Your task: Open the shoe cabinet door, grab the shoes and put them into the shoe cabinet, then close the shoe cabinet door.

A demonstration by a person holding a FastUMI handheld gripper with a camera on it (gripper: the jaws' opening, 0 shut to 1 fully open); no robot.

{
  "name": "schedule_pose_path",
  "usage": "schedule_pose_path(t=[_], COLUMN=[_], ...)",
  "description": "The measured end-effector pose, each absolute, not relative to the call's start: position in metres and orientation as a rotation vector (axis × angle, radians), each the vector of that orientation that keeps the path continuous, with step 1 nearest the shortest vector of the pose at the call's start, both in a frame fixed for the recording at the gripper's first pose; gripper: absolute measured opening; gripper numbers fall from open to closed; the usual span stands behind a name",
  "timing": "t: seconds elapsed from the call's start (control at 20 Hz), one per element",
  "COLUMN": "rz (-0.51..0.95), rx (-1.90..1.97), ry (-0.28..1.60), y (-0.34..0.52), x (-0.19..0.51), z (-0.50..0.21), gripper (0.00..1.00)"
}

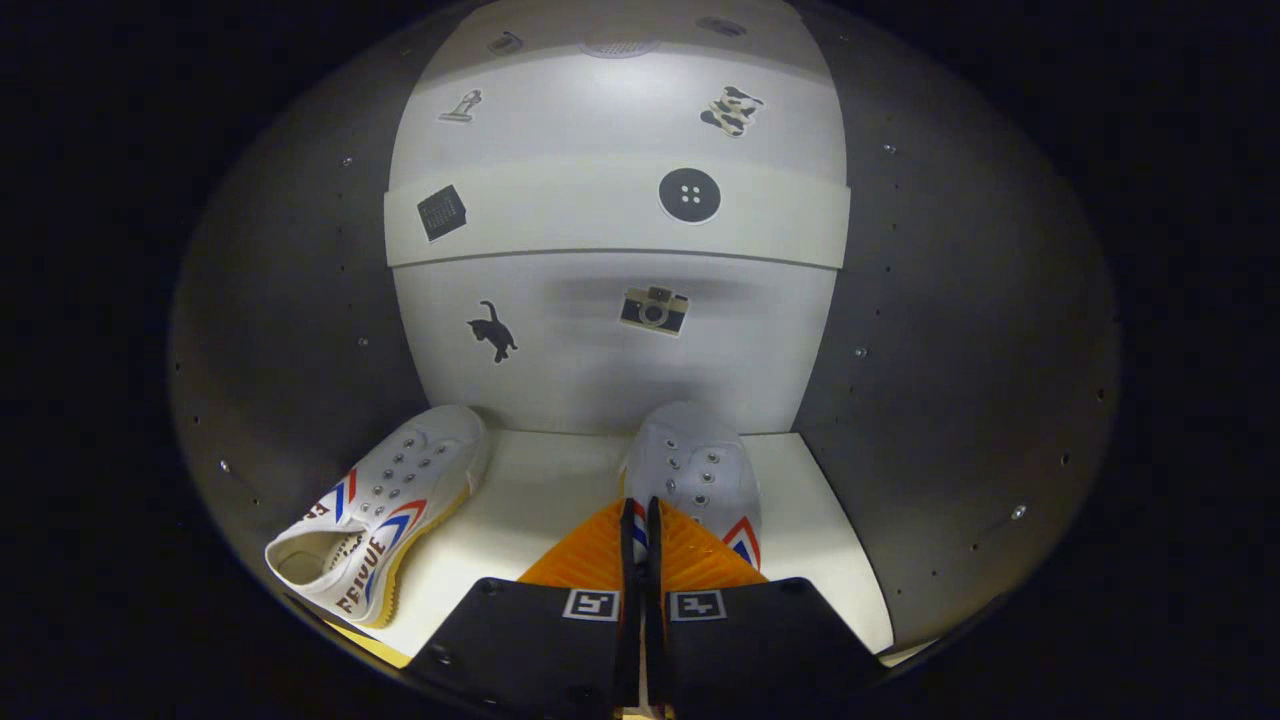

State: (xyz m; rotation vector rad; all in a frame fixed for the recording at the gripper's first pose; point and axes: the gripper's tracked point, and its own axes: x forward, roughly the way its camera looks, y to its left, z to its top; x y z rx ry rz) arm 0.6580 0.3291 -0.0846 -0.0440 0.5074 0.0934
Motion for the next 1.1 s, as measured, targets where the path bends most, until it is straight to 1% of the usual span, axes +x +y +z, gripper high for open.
schedule_pose_path(t=[0.05,0.2,0.3,0.35,0.55,0.9,1.1], rz=[0.094,0.056,0.051,0.055,0.073,0.135,0.147], rx=[-0.03,-0.008,0.027,0.042,0.015,-0.031,-0.023], ry=[0.501,0.473,0.448,0.434,0.311,0.113,0.059], y=[0.33,0.325,0.327,0.329,0.335,0.354,0.345], x=[0.657,0.648,0.632,0.623,0.569,0.429,0.354], z=[-0.084,-0.08,-0.076,-0.073,-0.042,0.002,0.014], gripper=[0.06,0.25,0.34,0.42,0.99,0.98,0.98])
